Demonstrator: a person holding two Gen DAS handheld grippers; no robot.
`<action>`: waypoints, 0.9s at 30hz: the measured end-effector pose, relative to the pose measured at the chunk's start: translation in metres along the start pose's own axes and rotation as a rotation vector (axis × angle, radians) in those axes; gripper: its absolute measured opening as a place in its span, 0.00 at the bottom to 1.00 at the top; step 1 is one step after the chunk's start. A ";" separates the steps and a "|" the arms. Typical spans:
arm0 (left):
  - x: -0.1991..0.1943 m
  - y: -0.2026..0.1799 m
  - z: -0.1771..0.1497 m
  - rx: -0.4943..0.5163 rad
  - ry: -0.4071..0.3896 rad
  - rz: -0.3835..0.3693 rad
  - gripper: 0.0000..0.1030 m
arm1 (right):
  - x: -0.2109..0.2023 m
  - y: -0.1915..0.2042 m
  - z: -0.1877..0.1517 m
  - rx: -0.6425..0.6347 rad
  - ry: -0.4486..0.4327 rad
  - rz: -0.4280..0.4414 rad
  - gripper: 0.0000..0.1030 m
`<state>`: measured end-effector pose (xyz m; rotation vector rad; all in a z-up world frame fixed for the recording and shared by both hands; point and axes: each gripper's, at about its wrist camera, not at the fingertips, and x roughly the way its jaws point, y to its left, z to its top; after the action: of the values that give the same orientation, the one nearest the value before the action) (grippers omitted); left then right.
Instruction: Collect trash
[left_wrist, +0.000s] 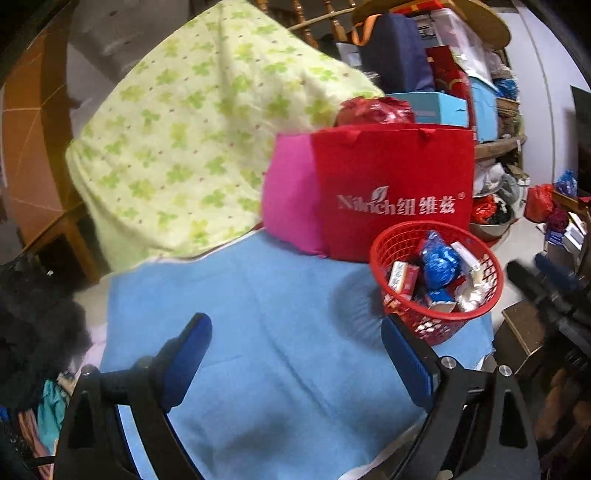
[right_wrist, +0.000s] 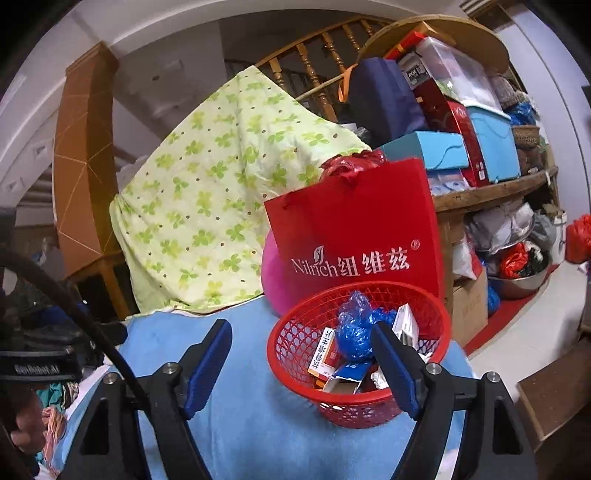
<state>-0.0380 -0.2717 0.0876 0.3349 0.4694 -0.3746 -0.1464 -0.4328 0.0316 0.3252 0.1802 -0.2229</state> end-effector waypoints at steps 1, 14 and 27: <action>-0.003 0.004 -0.002 -0.008 0.006 0.005 0.90 | 0.000 0.000 0.000 0.000 0.000 0.000 0.79; -0.052 0.053 -0.031 -0.073 0.015 0.111 0.90 | -0.051 0.069 0.029 -0.153 0.138 0.048 0.81; -0.081 0.084 -0.039 -0.122 0.012 0.169 0.90 | -0.067 0.101 0.028 -0.196 0.167 0.103 0.81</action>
<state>-0.0839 -0.1608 0.1139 0.2563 0.4698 -0.1787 -0.1826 -0.3364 0.1013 0.1577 0.3465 -0.0755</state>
